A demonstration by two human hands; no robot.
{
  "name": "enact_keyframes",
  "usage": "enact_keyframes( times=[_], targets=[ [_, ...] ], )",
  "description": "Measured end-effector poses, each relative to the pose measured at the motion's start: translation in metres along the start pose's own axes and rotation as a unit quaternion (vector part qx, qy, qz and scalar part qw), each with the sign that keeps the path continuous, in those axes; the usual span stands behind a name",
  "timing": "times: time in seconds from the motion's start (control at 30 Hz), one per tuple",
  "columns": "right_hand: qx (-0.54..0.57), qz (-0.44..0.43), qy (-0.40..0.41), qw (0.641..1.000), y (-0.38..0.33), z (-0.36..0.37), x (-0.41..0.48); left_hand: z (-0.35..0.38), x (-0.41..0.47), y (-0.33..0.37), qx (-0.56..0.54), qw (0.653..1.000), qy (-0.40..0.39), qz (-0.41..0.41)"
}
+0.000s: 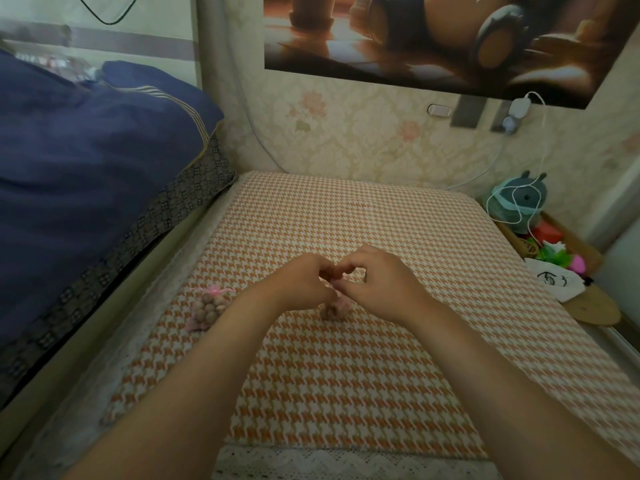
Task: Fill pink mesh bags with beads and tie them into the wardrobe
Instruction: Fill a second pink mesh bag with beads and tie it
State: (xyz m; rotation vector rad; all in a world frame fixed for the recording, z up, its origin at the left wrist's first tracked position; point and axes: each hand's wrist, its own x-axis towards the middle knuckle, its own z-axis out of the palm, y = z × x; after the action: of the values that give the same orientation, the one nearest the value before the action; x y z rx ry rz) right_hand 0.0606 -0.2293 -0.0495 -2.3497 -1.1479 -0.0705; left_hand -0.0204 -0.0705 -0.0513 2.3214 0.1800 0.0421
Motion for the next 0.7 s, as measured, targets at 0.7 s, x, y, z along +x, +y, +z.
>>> enact_keyframes(
  times=[0.7],
  targets=[
    [0.040,0.131,-0.050,0.989,0.053,-0.034,-0.031,0.051,0.040,0.006,0.043,0.994,0.104,0.015]
  ],
)
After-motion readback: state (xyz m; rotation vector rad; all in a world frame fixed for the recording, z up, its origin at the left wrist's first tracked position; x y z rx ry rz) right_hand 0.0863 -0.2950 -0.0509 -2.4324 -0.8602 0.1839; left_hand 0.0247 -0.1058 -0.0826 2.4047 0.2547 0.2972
